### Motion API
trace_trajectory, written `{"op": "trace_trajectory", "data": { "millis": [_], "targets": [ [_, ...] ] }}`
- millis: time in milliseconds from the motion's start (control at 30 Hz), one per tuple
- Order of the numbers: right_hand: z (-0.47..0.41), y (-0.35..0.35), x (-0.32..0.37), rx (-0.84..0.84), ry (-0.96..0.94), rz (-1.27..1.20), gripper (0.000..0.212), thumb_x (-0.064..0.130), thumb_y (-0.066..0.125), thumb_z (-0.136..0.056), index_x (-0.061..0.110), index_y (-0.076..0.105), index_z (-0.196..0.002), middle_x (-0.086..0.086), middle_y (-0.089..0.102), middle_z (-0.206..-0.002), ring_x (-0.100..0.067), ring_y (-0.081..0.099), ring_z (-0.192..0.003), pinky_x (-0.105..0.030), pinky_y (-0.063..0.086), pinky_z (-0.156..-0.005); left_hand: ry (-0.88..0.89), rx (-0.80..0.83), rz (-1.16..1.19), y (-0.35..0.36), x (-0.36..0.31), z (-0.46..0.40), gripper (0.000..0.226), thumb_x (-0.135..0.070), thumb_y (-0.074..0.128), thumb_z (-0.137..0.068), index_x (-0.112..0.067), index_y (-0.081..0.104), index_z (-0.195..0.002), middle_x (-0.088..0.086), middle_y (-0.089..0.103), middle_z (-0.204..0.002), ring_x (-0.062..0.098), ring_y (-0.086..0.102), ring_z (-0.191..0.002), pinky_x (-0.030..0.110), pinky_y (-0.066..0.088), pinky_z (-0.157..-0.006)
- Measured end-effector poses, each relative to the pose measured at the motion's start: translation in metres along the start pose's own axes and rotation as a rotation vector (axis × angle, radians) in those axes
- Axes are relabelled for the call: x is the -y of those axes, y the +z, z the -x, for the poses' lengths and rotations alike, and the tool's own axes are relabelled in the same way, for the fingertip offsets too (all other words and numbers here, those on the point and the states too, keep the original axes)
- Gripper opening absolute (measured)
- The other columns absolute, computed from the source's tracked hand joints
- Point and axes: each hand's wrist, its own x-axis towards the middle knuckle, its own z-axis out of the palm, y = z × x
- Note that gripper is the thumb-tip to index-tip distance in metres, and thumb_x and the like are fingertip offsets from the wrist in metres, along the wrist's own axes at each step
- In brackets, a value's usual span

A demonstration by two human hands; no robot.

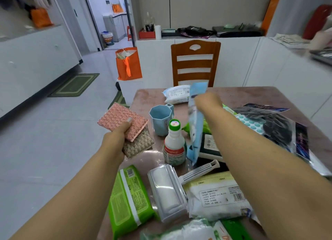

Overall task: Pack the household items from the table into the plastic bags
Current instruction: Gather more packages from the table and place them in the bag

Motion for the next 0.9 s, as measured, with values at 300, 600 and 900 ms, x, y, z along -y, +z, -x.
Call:
{"op": "trace_trajectory", "data": {
  "millis": [300, 600, 900],
  "targets": [
    [0.070, -0.129, 0.006, 0.119, -0.157, -0.820, 0.005, 0.003, 0.054, -0.092, 0.002, 0.058, -0.089, -0.009, 0.067, -0.073, -0.022, 0.069, -0.065, -0.037, 0.060, -0.063, 0.053, 0.417, 0.074, 0.027, -0.052, 0.086, 0.042, -0.026, 0.064, -0.085, -0.008, 0.060, -0.123, 0.014, 0.073, -0.107, 0.030, 0.071, -0.096, 0.047, 0.055, -0.086],
    [0.101, -0.140, -0.039, 0.488, 0.093, -0.803, 0.016, 0.014, 0.044, -0.099, 0.004, 0.056, -0.098, -0.010, 0.068, -0.069, -0.022, 0.067, -0.057, -0.037, 0.058, -0.060, -0.012, 0.683, 0.026, 0.073, -0.017, 0.172, 0.011, -0.020, 0.066, -0.084, -0.023, 0.076, -0.088, 0.011, 0.076, -0.091, 0.030, 0.070, -0.084, 0.052, 0.050, -0.091],
    [0.074, -0.126, -0.097, 0.246, 0.169, -0.575, 0.067, 0.061, 0.032, -0.095, 0.012, 0.044, -0.140, -0.013, 0.045, -0.145, -0.031, 0.047, -0.129, -0.044, 0.037, -0.109, -0.329, 0.482, -0.070, 0.114, 0.041, 0.194, 0.057, -0.021, 0.081, -0.056, -0.005, 0.062, -0.106, 0.024, 0.074, -0.089, 0.038, 0.071, -0.076, 0.052, 0.057, -0.072]
  ]
}}
